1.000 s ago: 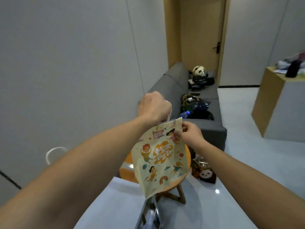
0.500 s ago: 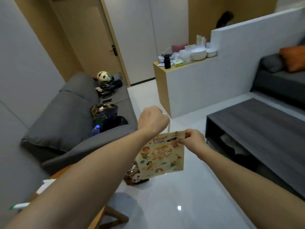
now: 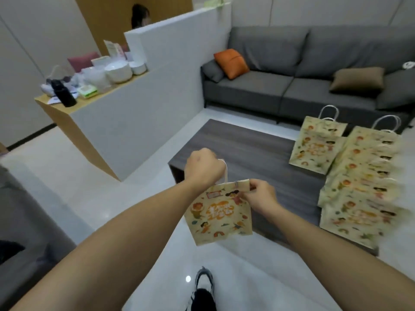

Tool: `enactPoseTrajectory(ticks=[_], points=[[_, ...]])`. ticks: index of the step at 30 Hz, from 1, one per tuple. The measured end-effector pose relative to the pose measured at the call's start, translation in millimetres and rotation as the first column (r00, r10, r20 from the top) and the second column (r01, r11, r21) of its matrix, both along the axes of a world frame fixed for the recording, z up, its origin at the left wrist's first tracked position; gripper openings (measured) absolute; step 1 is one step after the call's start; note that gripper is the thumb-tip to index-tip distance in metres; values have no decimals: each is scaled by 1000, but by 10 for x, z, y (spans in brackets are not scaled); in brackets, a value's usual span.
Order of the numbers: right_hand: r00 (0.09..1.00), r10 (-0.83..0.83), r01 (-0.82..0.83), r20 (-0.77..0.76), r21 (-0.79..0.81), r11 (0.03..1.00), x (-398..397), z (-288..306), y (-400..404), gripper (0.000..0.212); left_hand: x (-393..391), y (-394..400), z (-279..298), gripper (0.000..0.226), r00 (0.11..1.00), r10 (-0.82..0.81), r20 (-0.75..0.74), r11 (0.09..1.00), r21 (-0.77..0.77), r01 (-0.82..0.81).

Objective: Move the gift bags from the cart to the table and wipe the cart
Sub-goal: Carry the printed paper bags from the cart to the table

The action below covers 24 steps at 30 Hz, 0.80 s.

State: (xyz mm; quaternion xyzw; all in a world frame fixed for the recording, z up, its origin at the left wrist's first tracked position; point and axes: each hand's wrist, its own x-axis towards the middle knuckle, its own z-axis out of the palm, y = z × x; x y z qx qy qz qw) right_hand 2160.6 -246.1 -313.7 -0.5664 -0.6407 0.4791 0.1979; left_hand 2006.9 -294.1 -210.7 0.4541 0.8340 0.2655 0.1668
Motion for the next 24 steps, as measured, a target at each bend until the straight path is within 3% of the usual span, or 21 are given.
enactPoseTrajectory(ticks=[6, 12, 24], points=[[964, -227, 209, 139, 129, 969, 168, 60, 641, 8, 140, 982, -104, 32, 959, -281, 16, 959, -13, 282], [886, -429, 405, 175, 158, 900, 366, 121, 1074, 12, 330, 1772, -134, 32, 855, -519, 10, 855, -15, 519], [829, -523, 498, 197, 167, 851, 899, -338, 2124, 14, 884, 3140, -499, 27, 741, -671, -12, 738, -100, 667]])
